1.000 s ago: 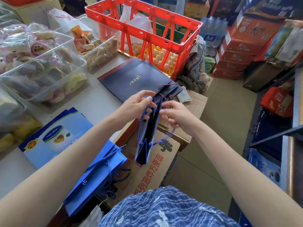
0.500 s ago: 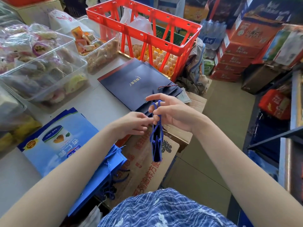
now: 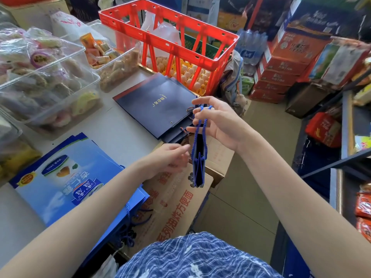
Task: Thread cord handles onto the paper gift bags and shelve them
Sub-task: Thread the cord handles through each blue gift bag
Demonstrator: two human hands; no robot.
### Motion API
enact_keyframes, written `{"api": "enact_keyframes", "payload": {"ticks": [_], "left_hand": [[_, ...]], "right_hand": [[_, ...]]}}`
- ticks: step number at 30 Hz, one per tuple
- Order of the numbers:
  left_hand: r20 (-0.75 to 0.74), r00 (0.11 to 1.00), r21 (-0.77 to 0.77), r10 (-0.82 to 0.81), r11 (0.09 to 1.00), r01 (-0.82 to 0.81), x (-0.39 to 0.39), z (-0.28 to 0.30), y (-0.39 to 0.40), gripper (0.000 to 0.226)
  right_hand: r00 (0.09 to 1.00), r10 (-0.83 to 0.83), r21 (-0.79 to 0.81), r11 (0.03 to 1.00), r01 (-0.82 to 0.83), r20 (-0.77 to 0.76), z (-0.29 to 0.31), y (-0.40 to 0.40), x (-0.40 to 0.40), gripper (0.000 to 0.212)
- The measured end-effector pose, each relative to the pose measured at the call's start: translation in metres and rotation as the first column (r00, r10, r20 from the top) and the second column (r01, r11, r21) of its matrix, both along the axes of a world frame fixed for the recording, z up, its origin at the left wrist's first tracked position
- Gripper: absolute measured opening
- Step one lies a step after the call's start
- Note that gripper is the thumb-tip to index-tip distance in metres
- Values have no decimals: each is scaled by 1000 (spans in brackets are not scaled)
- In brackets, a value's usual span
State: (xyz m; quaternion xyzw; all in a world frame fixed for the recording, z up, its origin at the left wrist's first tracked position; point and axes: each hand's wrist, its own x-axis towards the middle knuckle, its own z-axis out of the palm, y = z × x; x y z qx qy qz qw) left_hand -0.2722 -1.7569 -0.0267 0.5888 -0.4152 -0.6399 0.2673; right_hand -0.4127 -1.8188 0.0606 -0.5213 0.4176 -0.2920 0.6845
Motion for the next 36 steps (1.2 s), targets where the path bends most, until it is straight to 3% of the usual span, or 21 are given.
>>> {"api": "enact_keyframes", "payload": {"ticks": [2, 3, 5, 7, 8, 11, 14, 16, 18, 19, 21, 23, 24, 27, 30, 31, 33, 35, 36], "left_hand": [[62, 997, 214, -35, 977, 21, 10, -8, 13, 43], [4, 999, 335, -47, 941, 43, 13, -12, 22, 50], [-292, 955, 476, 44, 873, 106, 8, -19, 39, 57], [-589, 766, 487, 258, 870, 82, -4, -23, 50, 51], [-635, 675, 504, 376, 864, -7, -8, -22, 52, 51], [-574, 513, 569, 638, 761, -311, -1, -18, 45, 24], [-558, 347, 601, 754, 655, -457, 21, -4, 39, 6], [-521, 369, 510, 770, 627, -589, 27, 9, 43, 14], [-473, 465, 324, 748, 638, -698, 26, 18, 50, 28], [-440, 525, 213, 728, 653, -727, 25, 18, 55, 34], [-362, 627, -33, 689, 663, -748, 26, 13, 67, 42], [-229, 720, -276, 655, 666, -693, 30, 5, 84, 47], [-166, 753, -367, 636, 669, -646, 31, 2, 93, 49], [-53, 812, -495, 581, 691, -527, 27, 4, 125, 52], [-60, 789, -495, 612, 668, -556, 27, -1, 160, 54], [-95, 754, -475, 650, 636, -608, 30, -5, 172, 54], [-207, 662, -405, 721, 553, -729, 36, -14, 196, 52], [-246, 583, -346, 774, 492, -799, 46, -23, 215, 49], [-213, 560, -323, 801, 483, -814, 52, -28, 222, 49]], "right_hand": [[1000, -12, -40, 999, 12, 19, 6, 1, 8, 29], [999, -20, -72, 997, 22, 26, 8, 3, 15, 29], [999, -36, -131, 990, 41, 40, 12, 8, 28, 28], [997, -47, -166, 985, 56, 55, 16, 15, 39, 28], [996, -54, -179, 982, 65, 66, 19, 18, 43, 28], [993, -71, -234, 968, 92, 100, 28, 26, 43, 28], [987, -97, -303, 944, 132, 126, 37, 33, 24, 28], [987, -153, -353, 922, 157, 38, 36, 36, 10, 25], [951, -204, -408, 908, 95, -232, 28, 39, -3, 19], [894, -196, -399, 917, 20, -403, 23, 41, -9, 18], [687, -86, -301, 932, -200, -721, 8, 44, -21, 21], [468, -28, -240, 885, -399, -883, -11, 50, -32, 24], [425, -60, -263, 859, -438, -903, -21, 53, -36, 29], [491, -77, -309, 857, -413, -868, -58, 63, -40, 57], [563, 111, -97, 940, -326, -819, -103, 83, -41, 78], [644, 203, 27, 962, -272, -738, -115, 92, -43, 71], [834, 300, 252, 947, -201, -463, -121, 110, -42, 36], [940, 226, 249, 955, -162, -257, -115, 119, -32, 11], [969, 153, 175, 977, -119, -196, -109, 120, -23, 12]]}}
